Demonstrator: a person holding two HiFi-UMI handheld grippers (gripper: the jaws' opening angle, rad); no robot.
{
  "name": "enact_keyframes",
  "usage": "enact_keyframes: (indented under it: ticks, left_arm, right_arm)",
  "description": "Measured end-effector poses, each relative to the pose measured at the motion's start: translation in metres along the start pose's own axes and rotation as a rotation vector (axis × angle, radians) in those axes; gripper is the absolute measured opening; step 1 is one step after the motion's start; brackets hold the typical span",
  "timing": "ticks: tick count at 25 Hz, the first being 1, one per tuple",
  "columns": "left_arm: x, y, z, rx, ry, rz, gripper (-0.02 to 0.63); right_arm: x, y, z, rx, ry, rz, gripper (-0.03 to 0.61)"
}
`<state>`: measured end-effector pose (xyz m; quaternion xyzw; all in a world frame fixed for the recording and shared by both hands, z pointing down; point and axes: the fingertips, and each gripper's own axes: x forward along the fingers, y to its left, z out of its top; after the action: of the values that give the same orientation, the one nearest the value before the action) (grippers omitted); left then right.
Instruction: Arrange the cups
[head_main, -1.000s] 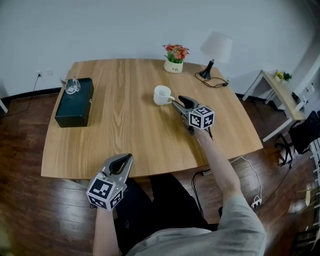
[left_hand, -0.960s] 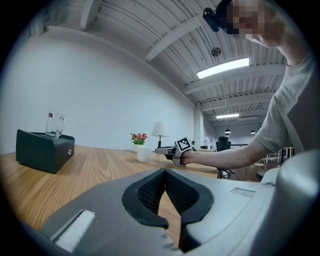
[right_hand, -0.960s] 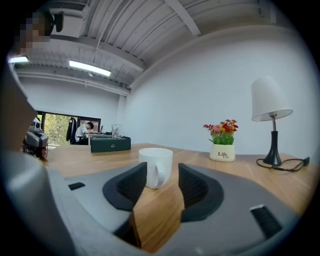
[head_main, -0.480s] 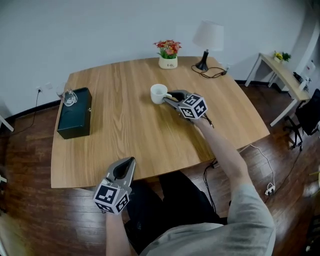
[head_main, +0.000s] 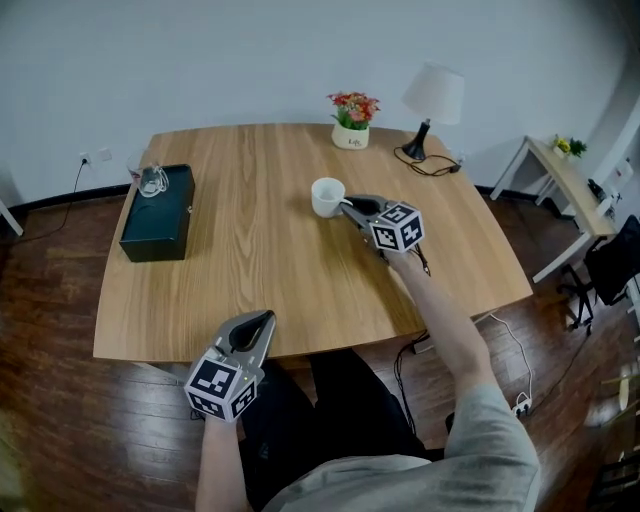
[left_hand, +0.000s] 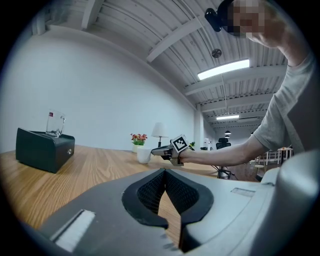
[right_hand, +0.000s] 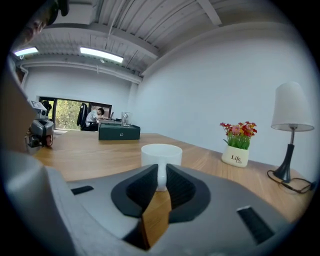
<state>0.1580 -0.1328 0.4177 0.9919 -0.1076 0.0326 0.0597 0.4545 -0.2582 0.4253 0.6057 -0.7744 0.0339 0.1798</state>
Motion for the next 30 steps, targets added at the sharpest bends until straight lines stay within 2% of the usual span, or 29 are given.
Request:
enact_keyframes:
  ticks: [6,8,16,23,27,30]
  left_arm:
    - [0.000,0.000,0.001,-0.012,-0.008,-0.008,0.005]
    - [0.000,0.001,0.002,-0.022,-0.016,-0.008,0.005]
    - [0.005,0.002,0.006,-0.080,-0.057,-0.010,0.005]
    - [0.000,0.009,0.015,-0.156,-0.095,-0.026,0.005]
    - [0.000,0.012,0.016,-0.199,-0.122,-0.030,0.005]
    - [-0.001,0.016,0.020,-0.247,-0.155,-0.038,0.005]
  right_arm:
    - [-0.002,0.017,0.002,0.179,-0.064,0.058,0.058]
    - [0.002,0.028,0.009,0.205,-0.078,0.092,0.057]
    - [0.044,0.115,0.052,0.166,-0.075,0.310,0.057]
    - [0.091,0.187,0.135,0.177,-0.162,0.470,0.057]
    - [0.129,0.225,0.181,0.135,-0.207,0.521,0.057]
    - [0.159,0.252,0.194,0.104,-0.190,0.539,0.057]
